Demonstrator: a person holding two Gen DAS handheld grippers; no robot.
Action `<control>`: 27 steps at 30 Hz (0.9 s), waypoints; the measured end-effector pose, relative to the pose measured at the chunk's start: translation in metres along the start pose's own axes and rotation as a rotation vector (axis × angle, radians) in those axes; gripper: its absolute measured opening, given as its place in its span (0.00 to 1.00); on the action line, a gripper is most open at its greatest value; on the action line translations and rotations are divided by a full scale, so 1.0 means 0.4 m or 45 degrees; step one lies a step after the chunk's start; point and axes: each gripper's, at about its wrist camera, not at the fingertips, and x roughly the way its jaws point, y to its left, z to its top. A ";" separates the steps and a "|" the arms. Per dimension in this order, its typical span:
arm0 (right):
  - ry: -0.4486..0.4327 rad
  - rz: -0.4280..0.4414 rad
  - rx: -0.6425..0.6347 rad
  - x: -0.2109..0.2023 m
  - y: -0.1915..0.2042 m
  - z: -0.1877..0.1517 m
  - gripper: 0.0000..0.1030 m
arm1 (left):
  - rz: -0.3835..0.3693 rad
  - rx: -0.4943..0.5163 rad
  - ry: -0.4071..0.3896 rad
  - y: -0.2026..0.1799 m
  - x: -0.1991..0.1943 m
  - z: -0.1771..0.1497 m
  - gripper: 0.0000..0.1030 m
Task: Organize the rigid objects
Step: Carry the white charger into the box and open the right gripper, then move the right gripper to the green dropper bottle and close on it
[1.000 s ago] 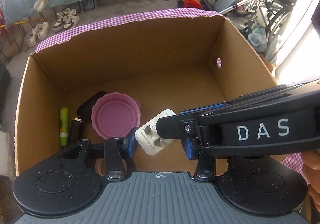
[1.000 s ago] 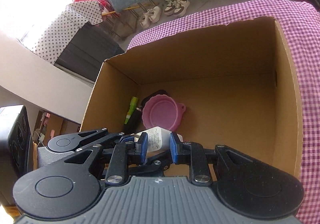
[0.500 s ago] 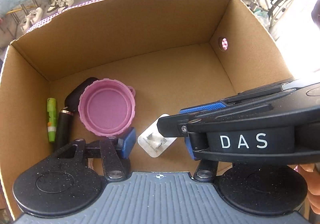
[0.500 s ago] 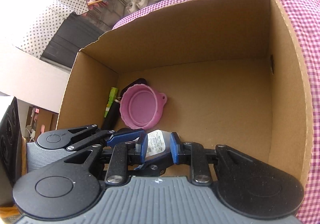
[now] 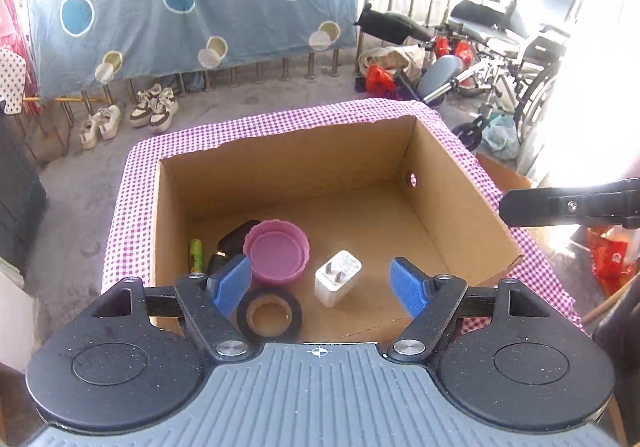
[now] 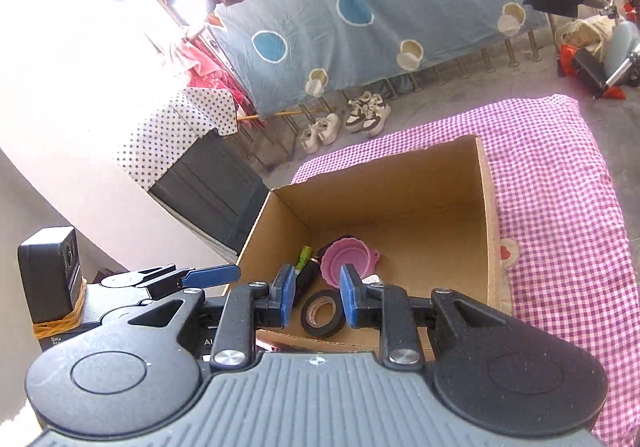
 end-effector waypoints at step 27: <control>0.174 -0.171 -0.423 0.256 0.182 -0.270 0.20 | 0.062 0.139 -0.171 -0.068 0.103 -0.305 0.35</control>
